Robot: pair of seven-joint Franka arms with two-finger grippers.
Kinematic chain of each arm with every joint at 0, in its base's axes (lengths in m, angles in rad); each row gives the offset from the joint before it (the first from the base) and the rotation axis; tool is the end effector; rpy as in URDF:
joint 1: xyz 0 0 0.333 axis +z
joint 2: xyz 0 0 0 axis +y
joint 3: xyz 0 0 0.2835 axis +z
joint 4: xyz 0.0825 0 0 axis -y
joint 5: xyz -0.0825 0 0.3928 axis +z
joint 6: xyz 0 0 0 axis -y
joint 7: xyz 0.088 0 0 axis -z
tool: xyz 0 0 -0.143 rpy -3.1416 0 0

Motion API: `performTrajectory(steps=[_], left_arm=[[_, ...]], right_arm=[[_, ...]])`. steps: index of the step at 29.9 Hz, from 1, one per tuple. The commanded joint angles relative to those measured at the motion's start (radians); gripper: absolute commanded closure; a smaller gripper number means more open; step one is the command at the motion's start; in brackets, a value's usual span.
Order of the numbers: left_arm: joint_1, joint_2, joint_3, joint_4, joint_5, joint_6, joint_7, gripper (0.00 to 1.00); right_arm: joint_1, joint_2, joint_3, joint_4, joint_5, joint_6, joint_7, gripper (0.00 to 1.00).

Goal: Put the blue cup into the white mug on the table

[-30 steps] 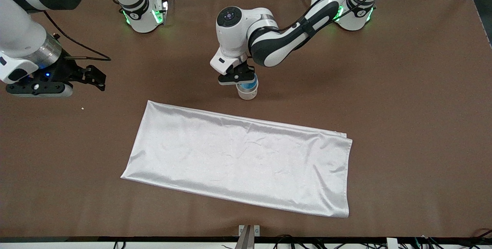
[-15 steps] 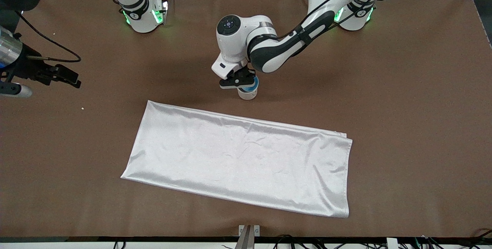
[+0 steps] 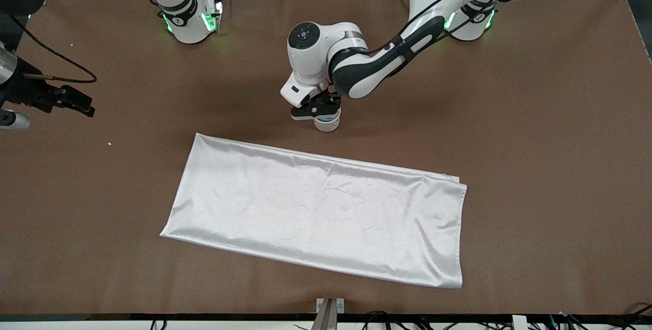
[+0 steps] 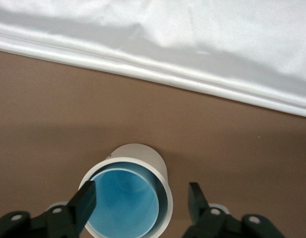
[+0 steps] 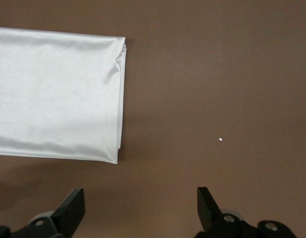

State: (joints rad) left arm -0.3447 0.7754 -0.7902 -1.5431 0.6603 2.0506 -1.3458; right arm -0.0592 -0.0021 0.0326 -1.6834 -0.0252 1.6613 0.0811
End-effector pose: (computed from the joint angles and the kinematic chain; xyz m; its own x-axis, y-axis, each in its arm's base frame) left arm 0.3880 -0.5669 0.2252 0.9982 0.0349 0.0491 0.0361 -0.9990 -0.0248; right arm 0.5662 -0.0184 0.5107 0.9943 -0.1052 -0.0179 -0.1047 -0.9941 0.0267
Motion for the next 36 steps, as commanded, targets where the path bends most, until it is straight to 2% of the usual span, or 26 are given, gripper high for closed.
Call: performTrajectory(steps=[1, 10, 15, 21, 30, 36], left_arm=[[0.015, -0.022, -0.009, 0.009, 0.025, -0.018, 0.013, 0.00], [0.044, -0.122, 0.000, 0.005, -0.004, -0.079, 0.080, 0.00], [0.050, -0.188, 0.042, 0.002, -0.068, -0.107, 0.163, 0.00], [0.049, -0.307, 0.160, -0.008, -0.260, -0.133, 0.367, 0.00], [0.049, -0.474, 0.325, -0.043, -0.416, -0.207, 0.577, 0.00], [0.049, -0.597, 0.440, -0.109, -0.534, -0.207, 0.675, 0.00]], right_arm=[[0.013, 0.022, -0.010, 0.028, -0.018, 0.002, -0.021, 0.00], [0.016, 0.022, -0.014, 0.033, -0.022, 0.002, -0.023, 0.00], [0.030, 0.024, -0.033, 0.062, -0.027, -0.011, -0.024, 0.00], [0.067, 0.024, -0.082, 0.099, -0.024, -0.017, -0.076, 0.00], [0.068, 0.024, -0.088, 0.110, -0.009, -0.040, -0.119, 0.00], [0.068, 0.024, -0.088, 0.110, -0.009, -0.035, -0.116, 0.00]])
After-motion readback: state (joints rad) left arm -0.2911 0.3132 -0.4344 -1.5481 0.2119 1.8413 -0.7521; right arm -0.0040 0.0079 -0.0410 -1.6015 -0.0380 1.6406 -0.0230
